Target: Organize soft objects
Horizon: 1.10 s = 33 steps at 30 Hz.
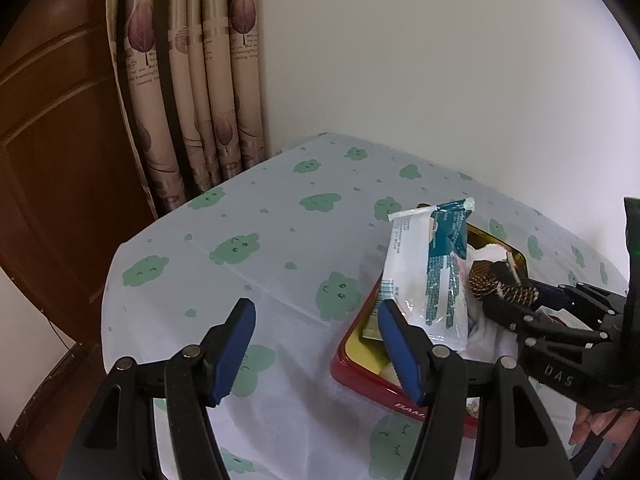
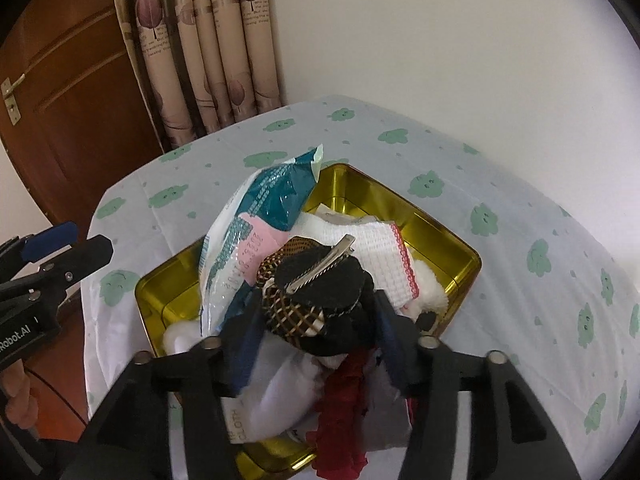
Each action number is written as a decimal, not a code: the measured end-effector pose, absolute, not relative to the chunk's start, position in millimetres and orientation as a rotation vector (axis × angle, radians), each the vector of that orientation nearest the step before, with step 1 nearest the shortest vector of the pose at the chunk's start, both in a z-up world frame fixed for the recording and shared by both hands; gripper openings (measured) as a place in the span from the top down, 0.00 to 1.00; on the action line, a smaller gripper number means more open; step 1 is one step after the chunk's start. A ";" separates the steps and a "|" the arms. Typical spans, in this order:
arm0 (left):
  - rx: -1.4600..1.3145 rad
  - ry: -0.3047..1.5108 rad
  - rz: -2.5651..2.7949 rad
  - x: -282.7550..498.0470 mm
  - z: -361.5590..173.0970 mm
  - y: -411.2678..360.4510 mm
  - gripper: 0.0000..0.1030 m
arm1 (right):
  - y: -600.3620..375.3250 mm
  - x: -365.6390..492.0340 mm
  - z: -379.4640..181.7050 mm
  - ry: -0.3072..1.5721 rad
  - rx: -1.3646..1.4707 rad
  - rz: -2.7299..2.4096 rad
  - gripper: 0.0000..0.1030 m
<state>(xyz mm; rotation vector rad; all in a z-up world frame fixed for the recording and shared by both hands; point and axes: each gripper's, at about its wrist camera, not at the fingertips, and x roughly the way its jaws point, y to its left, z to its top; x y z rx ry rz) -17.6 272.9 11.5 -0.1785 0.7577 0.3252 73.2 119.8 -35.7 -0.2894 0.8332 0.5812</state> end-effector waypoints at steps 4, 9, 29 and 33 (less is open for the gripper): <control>-0.163 0.755 0.317 -17.6 11.1 267.4 0.37 | 114.7 67.7 -31.9 0.817 -0.275 0.570 0.29; -0.136 0.757 0.304 -16.6 9.0 257.9 0.37 | 104.3 54.0 -21.8 0.792 -0.262 0.525 0.15; -0.060 0.772 0.278 -13.4 3.7 233.0 0.37 | 83.8 8.5 -28.4 0.849 -0.241 0.432 0.06; -0.057 0.773 0.272 -13.2 3.4 230.3 0.37 | 84.7 7.0 -30.9 0.860 -0.245 0.435 0.06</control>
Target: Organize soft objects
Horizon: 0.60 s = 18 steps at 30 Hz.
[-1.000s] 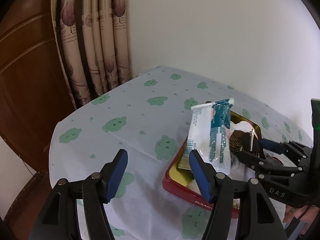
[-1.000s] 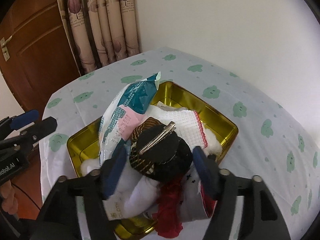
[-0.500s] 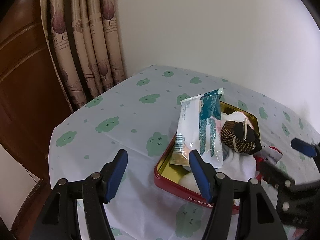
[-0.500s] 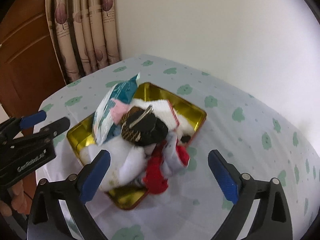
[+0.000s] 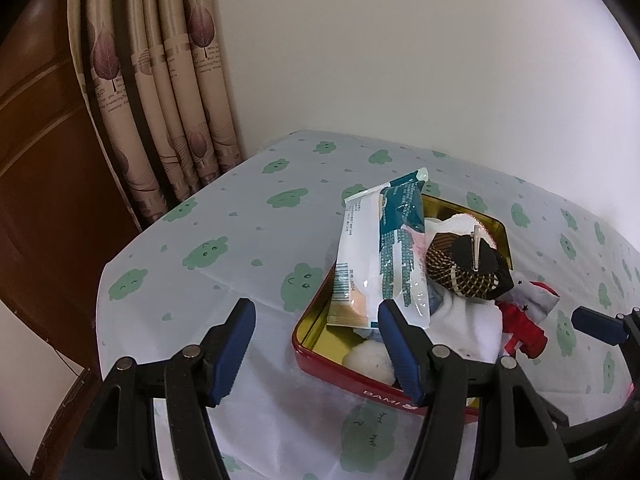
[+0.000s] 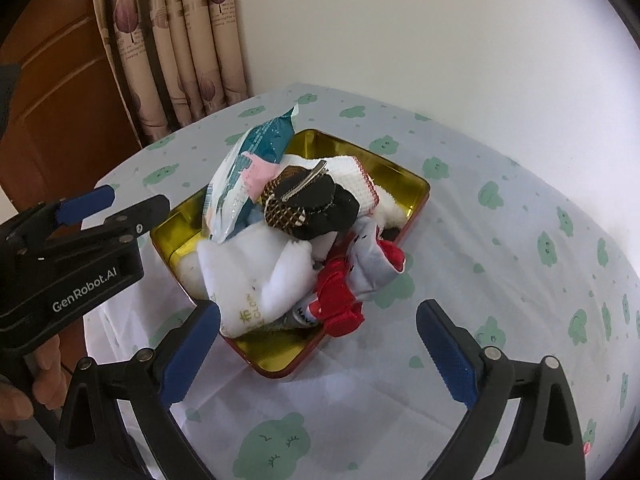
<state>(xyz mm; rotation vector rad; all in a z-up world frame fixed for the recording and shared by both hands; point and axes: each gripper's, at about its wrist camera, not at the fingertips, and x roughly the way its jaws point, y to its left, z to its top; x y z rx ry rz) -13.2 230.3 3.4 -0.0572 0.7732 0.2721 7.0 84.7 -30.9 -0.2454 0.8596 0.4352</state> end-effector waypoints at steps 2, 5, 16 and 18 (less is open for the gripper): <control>-0.058 0.773 0.273 -13.3 3.5 230.1 0.37 | 85.8 6.0 -31.1 0.858 -0.252 0.439 0.06; -0.058 0.775 0.275 -12.9 3.2 230.2 0.37 | 86.4 5.6 -31.9 0.862 -0.248 0.447 0.06; -0.046 0.777 0.266 -12.4 2.6 226.6 0.37 | 88.4 6.6 -37.3 0.883 -0.250 0.451 0.06; -0.047 0.777 0.264 -12.5 2.8 226.8 0.37 | 87.9 5.6 -37.3 0.883 -0.249 0.456 0.06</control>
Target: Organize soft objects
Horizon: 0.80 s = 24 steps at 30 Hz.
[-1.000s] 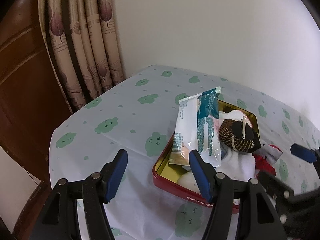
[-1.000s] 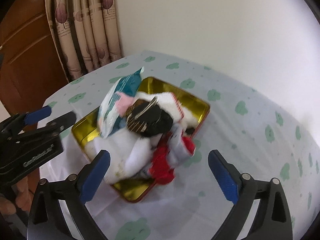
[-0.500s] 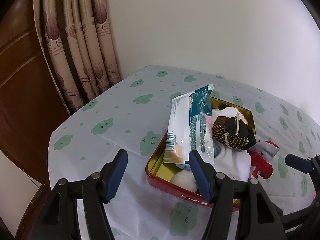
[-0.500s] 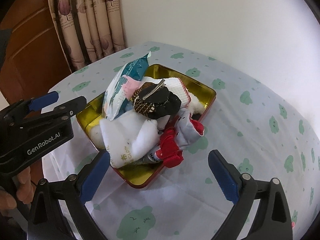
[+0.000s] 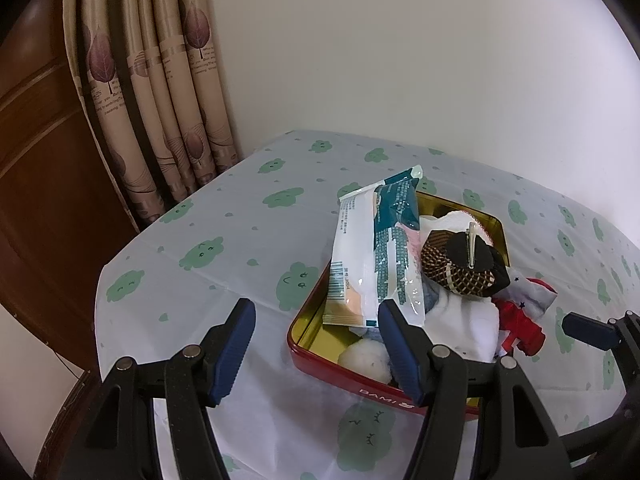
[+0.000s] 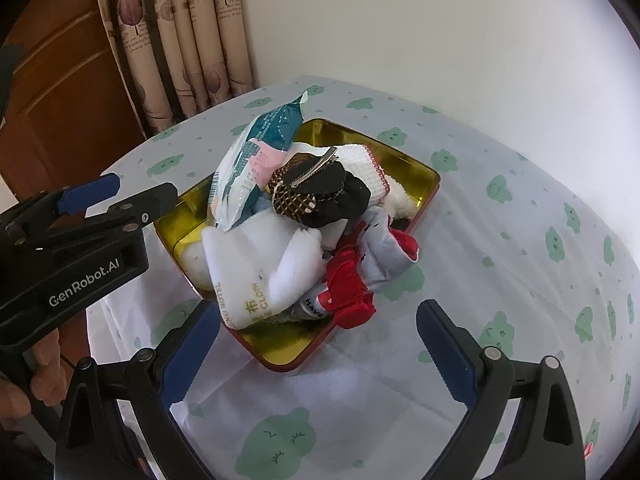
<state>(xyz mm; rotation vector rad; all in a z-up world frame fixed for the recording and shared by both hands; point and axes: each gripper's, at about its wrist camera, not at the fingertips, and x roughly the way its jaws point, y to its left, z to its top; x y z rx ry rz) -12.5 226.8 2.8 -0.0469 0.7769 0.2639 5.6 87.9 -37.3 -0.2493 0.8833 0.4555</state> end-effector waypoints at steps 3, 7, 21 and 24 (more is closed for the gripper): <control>-0.046 0.779 0.262 -12.2 2.6 226.1 0.37 | 88.6 5.0 -37.6 0.884 -0.250 0.455 0.06; -0.042 0.782 0.257 -12.2 2.8 225.8 0.37 | 88.4 4.2 -38.1 0.885 -0.251 0.458 0.06; -0.038 0.784 0.257 -12.1 2.5 224.6 0.36 | 88.5 3.1 -41.0 0.893 -0.254 0.462 0.06; -0.036 0.787 0.258 -11.5 1.9 223.6 0.37 | 88.0 3.3 -41.8 0.896 -0.254 0.463 0.06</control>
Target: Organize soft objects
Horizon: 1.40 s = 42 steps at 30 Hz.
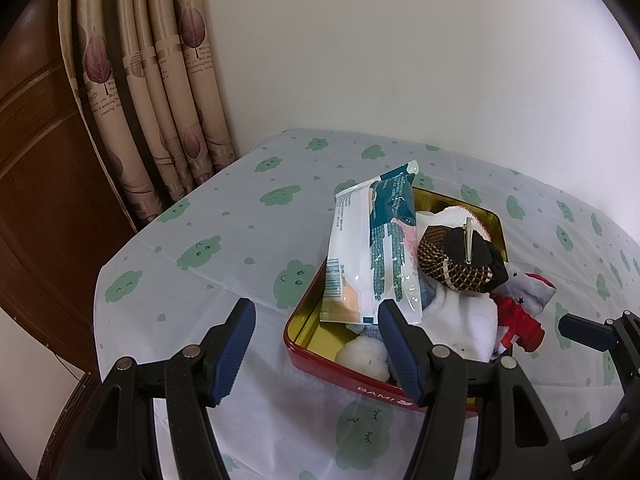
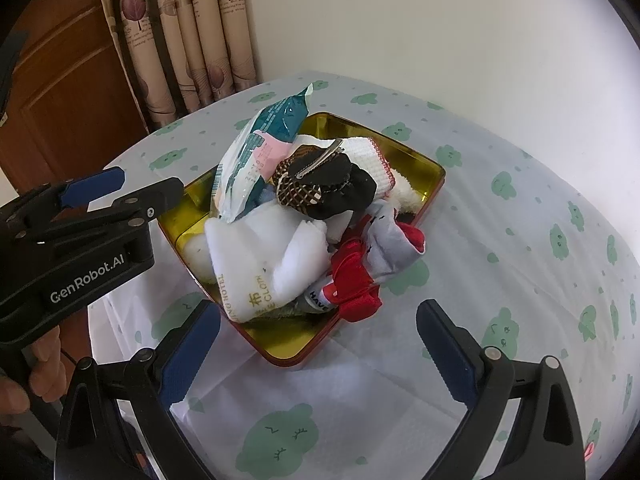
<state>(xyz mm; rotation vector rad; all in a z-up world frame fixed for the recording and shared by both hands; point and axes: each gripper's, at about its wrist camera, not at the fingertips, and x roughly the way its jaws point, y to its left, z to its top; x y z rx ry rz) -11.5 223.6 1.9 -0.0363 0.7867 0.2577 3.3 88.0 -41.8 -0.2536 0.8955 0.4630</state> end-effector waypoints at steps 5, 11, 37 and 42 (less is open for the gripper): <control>-0.036 0.787 0.257 -11.4 1.7 223.5 0.37 | 88.2 3.0 -42.6 0.897 -0.254 0.462 0.06; -0.036 0.787 0.258 -11.8 2.0 223.8 0.37 | 88.4 2.2 -43.4 0.902 -0.255 0.464 0.06; -0.037 0.789 0.254 -12.2 0.9 226.1 0.37 | 92.6 -0.1 -47.1 0.911 -0.267 0.476 0.06; -0.037 0.780 0.253 -13.6 1.2 226.4 0.37 | 93.3 -0.2 -47.8 0.915 -0.269 0.474 0.06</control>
